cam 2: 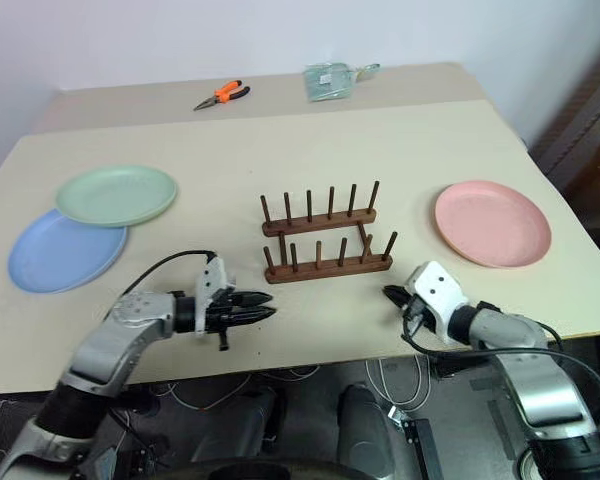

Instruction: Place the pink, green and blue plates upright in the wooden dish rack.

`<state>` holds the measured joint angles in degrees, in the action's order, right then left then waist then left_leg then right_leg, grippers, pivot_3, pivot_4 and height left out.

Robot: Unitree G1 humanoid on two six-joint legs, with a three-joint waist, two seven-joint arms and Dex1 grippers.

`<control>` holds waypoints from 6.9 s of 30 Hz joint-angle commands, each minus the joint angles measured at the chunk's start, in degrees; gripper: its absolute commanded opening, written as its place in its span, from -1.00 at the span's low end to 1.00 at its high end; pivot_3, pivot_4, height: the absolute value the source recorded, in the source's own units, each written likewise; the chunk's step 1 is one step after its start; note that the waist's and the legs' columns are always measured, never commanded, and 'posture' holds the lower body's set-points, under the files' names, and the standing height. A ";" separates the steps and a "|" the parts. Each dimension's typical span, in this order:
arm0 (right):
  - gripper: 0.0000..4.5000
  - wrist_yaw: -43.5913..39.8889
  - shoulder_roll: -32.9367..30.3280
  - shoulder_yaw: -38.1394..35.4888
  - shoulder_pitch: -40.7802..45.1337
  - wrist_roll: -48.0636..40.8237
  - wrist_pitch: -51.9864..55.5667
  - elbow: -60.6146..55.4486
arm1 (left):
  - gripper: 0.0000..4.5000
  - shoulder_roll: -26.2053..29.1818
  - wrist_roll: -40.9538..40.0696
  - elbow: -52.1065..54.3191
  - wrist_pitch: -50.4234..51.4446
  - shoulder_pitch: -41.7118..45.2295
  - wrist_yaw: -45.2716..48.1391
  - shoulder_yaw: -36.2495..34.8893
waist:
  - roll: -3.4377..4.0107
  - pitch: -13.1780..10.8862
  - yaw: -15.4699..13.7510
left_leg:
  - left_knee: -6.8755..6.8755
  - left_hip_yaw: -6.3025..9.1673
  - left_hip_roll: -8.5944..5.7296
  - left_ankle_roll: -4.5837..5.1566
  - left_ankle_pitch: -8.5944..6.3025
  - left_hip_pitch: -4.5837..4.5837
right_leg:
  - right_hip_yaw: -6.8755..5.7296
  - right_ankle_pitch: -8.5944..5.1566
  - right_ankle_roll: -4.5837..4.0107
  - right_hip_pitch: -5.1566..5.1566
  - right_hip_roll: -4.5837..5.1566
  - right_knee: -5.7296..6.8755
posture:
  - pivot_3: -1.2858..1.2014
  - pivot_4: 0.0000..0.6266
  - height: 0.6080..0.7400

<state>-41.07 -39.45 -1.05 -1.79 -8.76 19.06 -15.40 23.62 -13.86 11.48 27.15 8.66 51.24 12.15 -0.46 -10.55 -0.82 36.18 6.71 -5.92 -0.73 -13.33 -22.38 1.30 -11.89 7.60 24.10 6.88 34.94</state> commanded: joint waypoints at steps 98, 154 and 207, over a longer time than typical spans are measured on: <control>0.92 3.49 -4.10 -0.91 39.64 -17.52 4.93 -6.32 | 1.00 -10.74 1.66 -9.29 -12.07 18.93 -61.23 -38.82 | -0.12 -0.29 0.81 | -0.02 -0.19 0.73 -0.10 -0.37 -0.38 | -0.13 0.67 -0.18 0.35 -0.70 -0.72 | 0.03 -0.52 0.99; -1.00 10.96 17.16 18.10 36.80 20.74 -20.17 4.06 | 0.25 -10.25 -20.93 9.33 -6.42 18.94 -63.92 -38.80 | -0.53 -0.34 1.61 | 0.20 -0.21 0.81 -0.59 -0.13 -0.52 | -0.01 1.13 -0.40 0.45 -1.21 -0.77 | 0.03 -0.52 0.99; 0.99 7.64 14.52 15.75 39.20 -0.60 -6.20 -5.21 | 1.00 -15.27 -13.42 0.70 -6.98 8.51 -86.73 -62.98 | -0.45 -0.29 1.49 | -0.15 -0.37 1.39 -0.64 -0.22 -0.11 | 0.09 1.13 -0.56 0.37 -1.40 -0.80 | 0.03 -0.52 0.99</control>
<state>-32.70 -25.66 14.55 36.80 -9.92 14.79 -19.95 8.68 -25.11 9.76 19.14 17.28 -33.49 -49.56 -0.91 -10.84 0.67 36.07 6.35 -4.55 -1.38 -13.55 -22.50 1.38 -10.76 7.05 24.45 5.48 34.14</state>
